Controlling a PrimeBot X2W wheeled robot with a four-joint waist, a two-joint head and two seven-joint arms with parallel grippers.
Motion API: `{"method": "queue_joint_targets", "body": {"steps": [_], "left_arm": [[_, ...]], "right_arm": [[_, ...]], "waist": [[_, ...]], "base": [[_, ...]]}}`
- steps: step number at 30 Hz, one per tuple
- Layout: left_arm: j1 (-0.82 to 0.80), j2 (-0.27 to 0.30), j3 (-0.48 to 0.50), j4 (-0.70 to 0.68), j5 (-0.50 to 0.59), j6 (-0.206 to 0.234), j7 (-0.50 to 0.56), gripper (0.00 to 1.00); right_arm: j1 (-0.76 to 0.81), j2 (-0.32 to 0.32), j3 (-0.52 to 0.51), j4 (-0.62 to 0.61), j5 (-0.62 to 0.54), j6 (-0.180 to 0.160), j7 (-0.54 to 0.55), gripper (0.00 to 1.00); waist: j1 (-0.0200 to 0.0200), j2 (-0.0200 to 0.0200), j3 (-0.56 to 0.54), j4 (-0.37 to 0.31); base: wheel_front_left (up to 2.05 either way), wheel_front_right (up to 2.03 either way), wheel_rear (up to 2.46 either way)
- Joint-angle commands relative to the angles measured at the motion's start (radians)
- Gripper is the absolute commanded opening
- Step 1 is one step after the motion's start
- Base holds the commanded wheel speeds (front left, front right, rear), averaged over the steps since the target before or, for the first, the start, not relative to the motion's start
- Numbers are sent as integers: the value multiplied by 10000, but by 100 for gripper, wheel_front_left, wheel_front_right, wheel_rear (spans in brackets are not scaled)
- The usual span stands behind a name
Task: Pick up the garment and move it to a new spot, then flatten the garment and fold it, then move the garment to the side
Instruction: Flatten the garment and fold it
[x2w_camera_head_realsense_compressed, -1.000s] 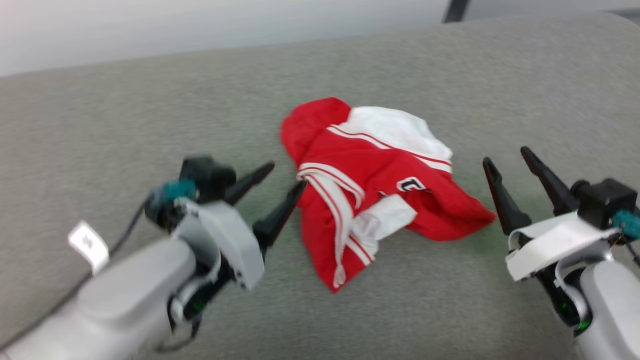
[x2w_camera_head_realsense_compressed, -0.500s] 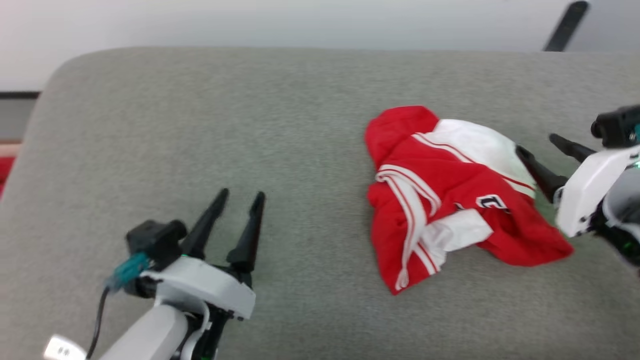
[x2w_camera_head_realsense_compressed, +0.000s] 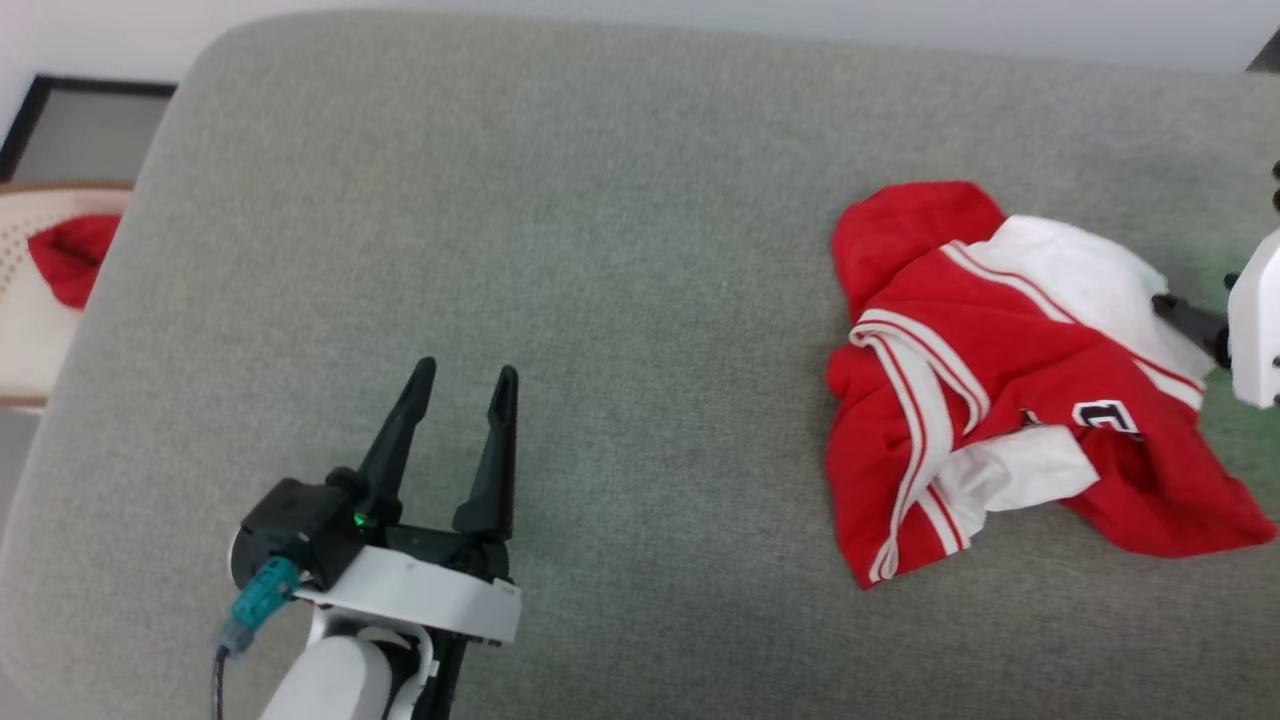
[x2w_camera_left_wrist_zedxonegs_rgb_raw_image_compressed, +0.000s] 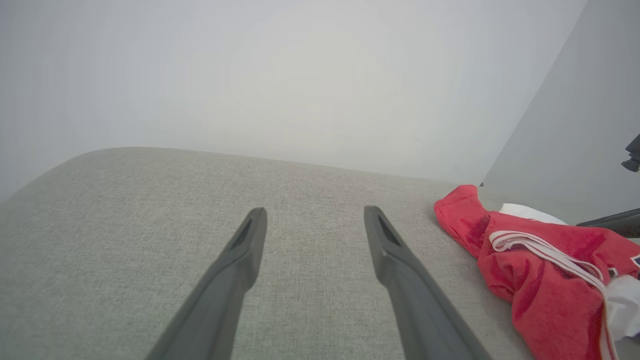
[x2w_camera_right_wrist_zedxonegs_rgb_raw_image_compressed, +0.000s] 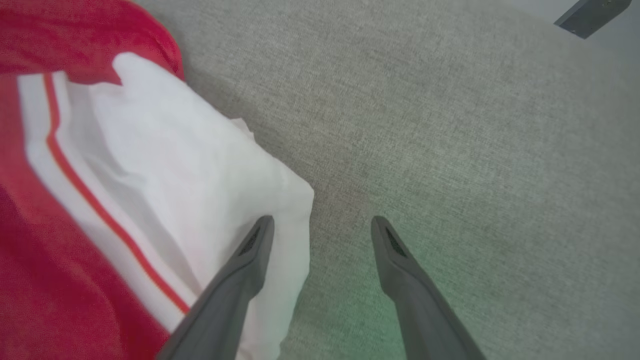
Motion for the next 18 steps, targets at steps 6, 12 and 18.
{"method": "queue_joint_targets", "body": {"steps": [6, 12, 18], "left_arm": [[157, -857, 695, 213, 846, -805, -2, 100], [168, -1351, 1243, 444, 1290, -1299, -2, 100], [171, -1638, 1623, 586, 1566, -1557, -2, 100]], "right_arm": [[-444, 119, 781, 219, 560, -13, 307, 100], [-359, -150, 1706, -303, 1208, 21, 306, 0], [-762, -436, 1858, -309, 1643, -14, -678, 0]], "waist": [[0, 0, 685, 321], [0, 0, 746, 257], [0, 0, 616, 0]], "base": [[0, 0, 0], [0, 0, 0], [0, 0, 0]]}}
